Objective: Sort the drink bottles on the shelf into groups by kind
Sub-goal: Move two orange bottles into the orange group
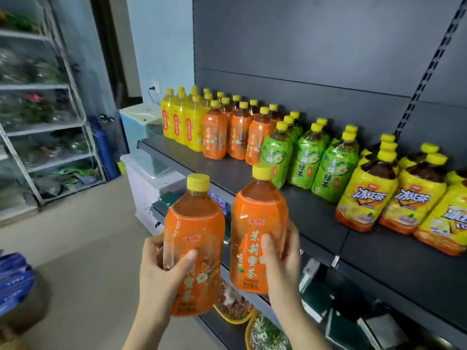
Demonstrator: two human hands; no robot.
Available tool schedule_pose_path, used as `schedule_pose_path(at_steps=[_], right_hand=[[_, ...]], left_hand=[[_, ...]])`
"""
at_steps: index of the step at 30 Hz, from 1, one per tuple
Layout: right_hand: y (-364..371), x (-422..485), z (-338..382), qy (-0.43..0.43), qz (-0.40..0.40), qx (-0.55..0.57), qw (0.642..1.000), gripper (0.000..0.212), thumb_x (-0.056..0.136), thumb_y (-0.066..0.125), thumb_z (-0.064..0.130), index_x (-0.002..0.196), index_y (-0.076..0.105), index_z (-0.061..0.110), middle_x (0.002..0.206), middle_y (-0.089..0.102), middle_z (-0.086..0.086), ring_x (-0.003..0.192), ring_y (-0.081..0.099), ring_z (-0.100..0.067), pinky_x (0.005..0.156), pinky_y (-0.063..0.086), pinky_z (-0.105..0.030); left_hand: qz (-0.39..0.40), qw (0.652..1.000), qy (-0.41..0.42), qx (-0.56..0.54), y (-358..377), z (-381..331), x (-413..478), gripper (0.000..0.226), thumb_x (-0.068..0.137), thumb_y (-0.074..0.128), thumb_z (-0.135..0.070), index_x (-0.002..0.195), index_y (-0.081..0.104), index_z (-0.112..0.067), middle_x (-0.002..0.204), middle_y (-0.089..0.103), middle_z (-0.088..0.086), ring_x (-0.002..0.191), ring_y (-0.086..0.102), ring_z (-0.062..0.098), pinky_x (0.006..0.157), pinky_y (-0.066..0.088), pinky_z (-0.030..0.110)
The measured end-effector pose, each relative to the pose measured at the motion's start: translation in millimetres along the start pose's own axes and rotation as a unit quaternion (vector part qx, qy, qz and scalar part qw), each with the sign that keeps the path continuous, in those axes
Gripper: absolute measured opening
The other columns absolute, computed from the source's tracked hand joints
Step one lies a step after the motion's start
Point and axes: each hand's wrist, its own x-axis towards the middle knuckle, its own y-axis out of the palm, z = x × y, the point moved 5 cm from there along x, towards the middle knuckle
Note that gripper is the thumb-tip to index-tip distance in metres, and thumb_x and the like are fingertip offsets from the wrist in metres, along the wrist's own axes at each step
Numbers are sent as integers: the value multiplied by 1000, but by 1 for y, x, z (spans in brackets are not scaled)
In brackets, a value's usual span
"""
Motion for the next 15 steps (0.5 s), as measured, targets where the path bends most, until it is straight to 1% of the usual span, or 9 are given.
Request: schedule_pose_path(at_steps=[2,4,7,9,11,13,14,15], right_hand=[[15,18,-8,-1,-3,-3,1000,82,55,65,82,128,43,50,125,61,14,108,64,-6,83,57,-28],[27,41,-15,-6,-10,-5,1000,77,56,65,81,124,44,54,126,60,14,109,64,-8,86,57,-33],[47,77,-29,-20,-28,3,999,70,61,67,73,124,42,54,127,58,15,109,63,-5,82,57,-26],[59,102,-39,-30,-41,10,999,68,67,65,66,128,39,52,129,56,17,110,61,-1,80,55,-20],[69,129,-49,-36,-52,8,998,71,64,65,72,127,37,57,129,54,20,110,60,2,81,54,-17],[78,153,-56,-34,-65,7,997,73,58,64,80,124,35,63,130,53,22,110,59,4,80,54,-16],[83,167,-57,-36,-71,0,997,75,56,63,82,123,35,64,130,53,23,110,59,4,80,54,-17],[86,180,-59,-40,-77,-9,996,77,56,63,83,125,35,62,130,52,22,111,59,3,81,54,-19]], left_hand=[[-2,1000,9,4,0,4,23,62,40,71,-59,91,50,-31,98,63,4,89,66,24,71,55,42],[1,1000,11,2,3,9,49,63,40,71,-59,92,48,-32,98,63,1,88,66,20,68,54,37],[19,1000,17,1,10,17,96,63,41,72,-58,92,47,-30,98,64,1,87,67,18,68,55,38],[31,999,23,-3,17,21,130,64,41,73,-58,92,47,-31,97,63,-2,86,67,14,67,55,34],[46,998,36,-4,28,23,166,73,35,77,-66,92,47,-32,95,63,-6,82,67,7,62,53,24],[71,997,34,-13,43,23,197,83,31,75,-77,93,47,-31,96,63,-6,81,68,4,57,53,21],[82,996,33,-14,50,22,212,83,31,75,-77,94,47,-30,97,63,-6,81,68,4,57,54,20],[91,995,36,-13,57,22,226,80,33,77,-72,95,47,-30,97,63,-6,82,68,4,57,54,20]])
